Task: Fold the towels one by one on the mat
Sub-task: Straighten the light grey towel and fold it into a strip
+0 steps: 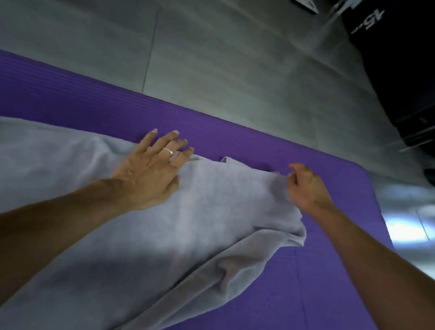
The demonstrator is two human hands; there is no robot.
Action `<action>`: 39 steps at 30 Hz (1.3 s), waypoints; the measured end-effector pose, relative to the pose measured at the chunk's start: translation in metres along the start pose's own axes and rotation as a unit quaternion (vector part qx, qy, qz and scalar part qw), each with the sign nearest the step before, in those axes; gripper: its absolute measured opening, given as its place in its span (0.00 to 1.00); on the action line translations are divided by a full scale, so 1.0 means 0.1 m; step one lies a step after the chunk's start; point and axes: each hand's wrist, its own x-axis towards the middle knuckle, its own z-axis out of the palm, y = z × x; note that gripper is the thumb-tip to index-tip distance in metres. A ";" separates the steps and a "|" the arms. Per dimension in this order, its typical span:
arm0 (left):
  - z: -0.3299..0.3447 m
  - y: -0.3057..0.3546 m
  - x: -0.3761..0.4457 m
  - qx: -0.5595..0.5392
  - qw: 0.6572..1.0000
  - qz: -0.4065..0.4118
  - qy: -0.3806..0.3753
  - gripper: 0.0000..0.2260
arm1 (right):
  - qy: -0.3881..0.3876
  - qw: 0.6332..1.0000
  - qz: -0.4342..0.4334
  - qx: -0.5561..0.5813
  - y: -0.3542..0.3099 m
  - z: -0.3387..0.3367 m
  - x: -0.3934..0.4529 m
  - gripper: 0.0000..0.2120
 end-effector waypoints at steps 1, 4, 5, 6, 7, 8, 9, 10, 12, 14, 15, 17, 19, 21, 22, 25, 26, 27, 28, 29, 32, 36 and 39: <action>-0.02 0.15 0.14 0.006 0.999 0.042 -0.005 0.25 | -0.030 0.999 0.027 -0.003 0.19 0.00 0.02 0.18; -0.03 0.59 0.60 0.040 0.987 0.151 -0.018 0.25 | -0.128 0.990 0.041 0.030 0.58 0.08 0.10 0.20; -0.05 0.73 0.74 0.054 0.984 0.168 -0.034 0.25 | -0.143 0.987 0.040 0.064 0.66 0.14 0.14 0.20; -0.07 0.86 0.88 0.064 0.982 0.174 -0.047 0.25 | -0.147 0.982 0.047 0.109 0.71 0.16 0.16 0.19; -0.07 0.99 1.02 0.062 0.983 0.158 -0.076 0.25 | -0.146 0.972 0.067 0.170 0.73 0.17 0.18 0.17; -0.08 1.12 1.15 0.038 0.986 0.119 -0.113 0.26 | -0.155 0.951 0.088 0.253 0.72 0.18 0.17 0.14; -0.11 1.26 1.27 -0.007 0.985 0.064 -0.159 0.28 | -0.179 0.915 0.102 0.348 0.70 0.21 0.15 0.09; -0.10 1.38 1.37 -0.086 0.977 -0.006 -0.193 0.30 | -0.214 0.877 0.094 0.420 0.64 0.19 0.12 0.06; -0.12 1.52 1.47 -0.268 0.930 -0.160 -0.194 0.32 | -0.319 0.794 0.020 0.516 0.51 0.11 0.07 0.07; -0.15 1.48 1.43 -0.335 0.897 -0.244 -0.154 0.24 | -0.389 0.710 -0.041 0.585 0.45 0.07 0.10 0.10; -0.18 1.41 1.35 -0.325 0.900 -0.250 -0.148 0.14 | -0.376 0.705 -0.050 0.600 0.43 0.07 0.17 0.10; -0.26 1.26 1.09 -0.272 0.919 -0.241 -0.152 0.03 | -0.258 0.783 -0.026 0.565 0.41 0.17 0.36 0.11; -0.33 1.14 0.84 -0.235 0.929 -0.248 -0.140 0.06 | -0.176 0.871 -0.061 0.455 0.34 0.35 0.51 0.10; -0.42 1.07 0.58 -0.231 0.922 -0.285 -0.126 0.08 | -0.194 0.884 -0.157 0.394 0.18 0.51 0.51 0.11; -0.45 1.05 0.47 -0.228 0.916 -0.307 -0.121 0.10 | -0.202 0.884 -0.203 0.370 0.07 0.55 0.46 0.14; -0.53 1.06 0.21 -0.216 0.899 -0.363 -0.115 0.08 | -0.201 0.861 -0.300 0.358 -0.21 0.55 0.20 0.22; -0.54 1.08 0.15 -0.225 0.892 -0.377 -0.104 0.07 | -0.227 0.830 -0.303 0.409 -0.29 0.52 0.10 0.23; -0.57 1.11 0.12 -0.237 0.887 -0.384 -0.093 0.06 | -0.265 0.792 -0.294 0.465 -0.34 0.51 0.02 0.23; -0.59 1.15 0.10 -0.246 0.882 -0.392 -0.085 0.07 | -0.303 0.754 -0.283 0.509 -0.40 0.50 -0.04 0.22; -0.61 1.19 0.10 -0.259 0.878 -0.396 -0.077 0.07 | -0.329 0.730 -0.276 0.531 -0.43 0.49 -0.06 0.21; -0.72 1.31 0.15 -0.364 0.833 -0.414 -0.048 0.05 | -0.420 0.684 -0.256 0.539 -0.45 0.48 -0.06 0.20; -0.77 1.39 0.28 -0.311 0.876 -0.368 -0.031 0.07 | -0.413 0.705 -0.230 0.529 -0.29 0.42 -0.12 0.09; -0.83 1.47 0.47 -0.203 0.918 -0.341 -0.032 0.07 | -0.236 0.816 -0.219 0.479 0.07 0.22 -0.05 0.18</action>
